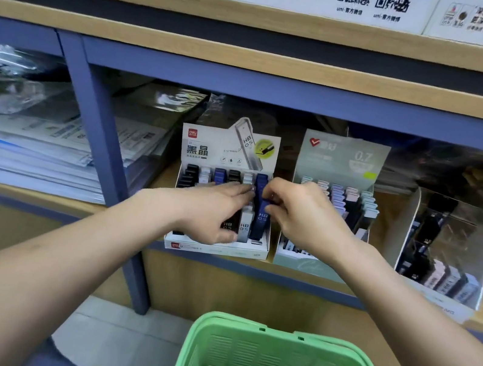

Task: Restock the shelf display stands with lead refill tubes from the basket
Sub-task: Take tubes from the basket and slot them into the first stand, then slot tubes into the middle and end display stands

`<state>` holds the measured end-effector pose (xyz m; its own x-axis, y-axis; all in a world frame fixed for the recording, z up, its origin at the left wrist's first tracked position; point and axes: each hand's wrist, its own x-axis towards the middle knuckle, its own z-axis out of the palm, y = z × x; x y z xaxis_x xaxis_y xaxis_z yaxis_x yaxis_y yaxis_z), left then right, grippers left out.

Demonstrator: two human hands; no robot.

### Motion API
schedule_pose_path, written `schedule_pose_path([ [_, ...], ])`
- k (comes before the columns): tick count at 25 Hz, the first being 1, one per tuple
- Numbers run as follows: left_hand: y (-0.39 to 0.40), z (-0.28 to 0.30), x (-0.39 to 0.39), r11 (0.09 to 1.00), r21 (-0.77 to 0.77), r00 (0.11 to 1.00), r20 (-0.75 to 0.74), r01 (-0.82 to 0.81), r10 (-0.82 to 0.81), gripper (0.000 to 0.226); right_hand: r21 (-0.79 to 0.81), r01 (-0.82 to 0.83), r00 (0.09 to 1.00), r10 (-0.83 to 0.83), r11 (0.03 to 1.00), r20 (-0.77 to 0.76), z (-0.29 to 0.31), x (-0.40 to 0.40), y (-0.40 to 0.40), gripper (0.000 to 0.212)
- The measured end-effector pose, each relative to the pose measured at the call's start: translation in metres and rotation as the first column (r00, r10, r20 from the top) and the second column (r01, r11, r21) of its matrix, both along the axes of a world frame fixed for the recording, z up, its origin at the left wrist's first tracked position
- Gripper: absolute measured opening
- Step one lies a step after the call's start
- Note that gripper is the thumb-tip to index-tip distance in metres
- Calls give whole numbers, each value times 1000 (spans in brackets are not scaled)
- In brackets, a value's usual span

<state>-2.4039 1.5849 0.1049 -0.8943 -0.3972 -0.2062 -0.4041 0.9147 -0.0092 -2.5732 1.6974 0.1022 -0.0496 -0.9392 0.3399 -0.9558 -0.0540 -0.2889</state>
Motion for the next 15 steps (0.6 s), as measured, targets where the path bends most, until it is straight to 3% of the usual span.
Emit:
schedule_pose_path([
  [9,0,-19,5,996,-82,999,44,25,-21,102,100,-31,999,28,995,26,1,-1,-4,11],
  [15,2,-19,2,996,-84,999,42,22,-18,104,-38,10,997,-8,999,72,0,2,-5,11],
])
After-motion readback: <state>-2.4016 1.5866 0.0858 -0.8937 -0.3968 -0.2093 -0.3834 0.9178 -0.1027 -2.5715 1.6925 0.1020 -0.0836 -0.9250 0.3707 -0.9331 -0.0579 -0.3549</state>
